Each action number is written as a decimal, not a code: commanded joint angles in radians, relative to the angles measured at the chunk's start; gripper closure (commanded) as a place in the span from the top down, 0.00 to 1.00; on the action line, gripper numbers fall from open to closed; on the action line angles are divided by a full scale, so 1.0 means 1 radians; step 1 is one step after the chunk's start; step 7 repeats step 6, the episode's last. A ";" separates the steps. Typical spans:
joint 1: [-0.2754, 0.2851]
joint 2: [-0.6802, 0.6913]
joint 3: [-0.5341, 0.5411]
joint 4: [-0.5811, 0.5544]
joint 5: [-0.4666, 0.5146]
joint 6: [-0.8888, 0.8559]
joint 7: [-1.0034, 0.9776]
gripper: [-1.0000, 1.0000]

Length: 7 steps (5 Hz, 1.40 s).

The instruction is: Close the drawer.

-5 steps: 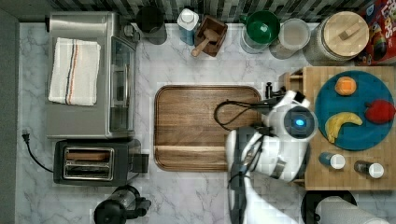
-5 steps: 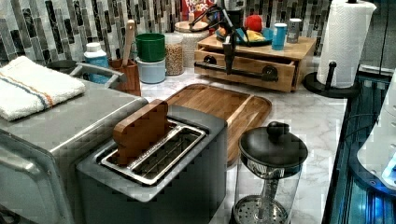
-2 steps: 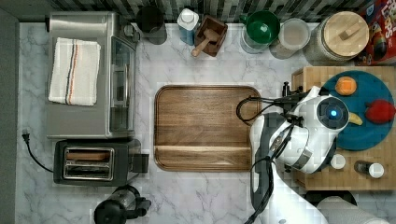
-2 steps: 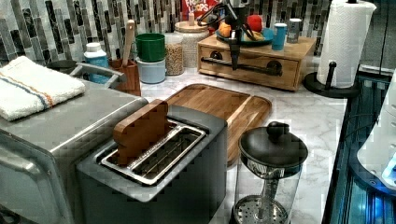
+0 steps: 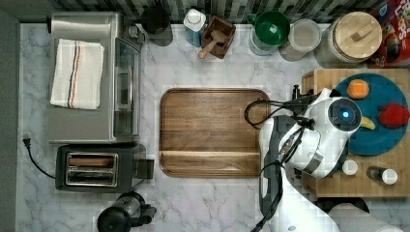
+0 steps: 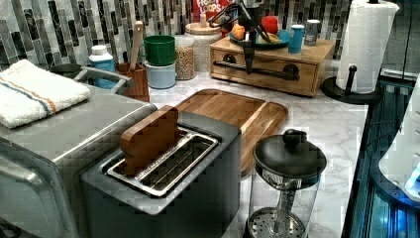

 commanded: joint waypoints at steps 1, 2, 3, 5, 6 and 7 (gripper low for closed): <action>-0.092 0.003 -0.142 0.088 -0.041 0.033 0.017 0.00; -0.085 0.004 -0.149 0.088 -0.038 0.033 0.014 0.00; -0.081 0.004 -0.154 0.088 -0.036 0.033 0.013 0.00; -0.081 0.004 -0.153 0.088 -0.036 0.033 0.013 0.00; -0.074 0.005 -0.160 0.088 -0.034 0.033 0.012 0.00; -0.074 0.005 -0.160 0.088 -0.034 0.033 0.012 0.00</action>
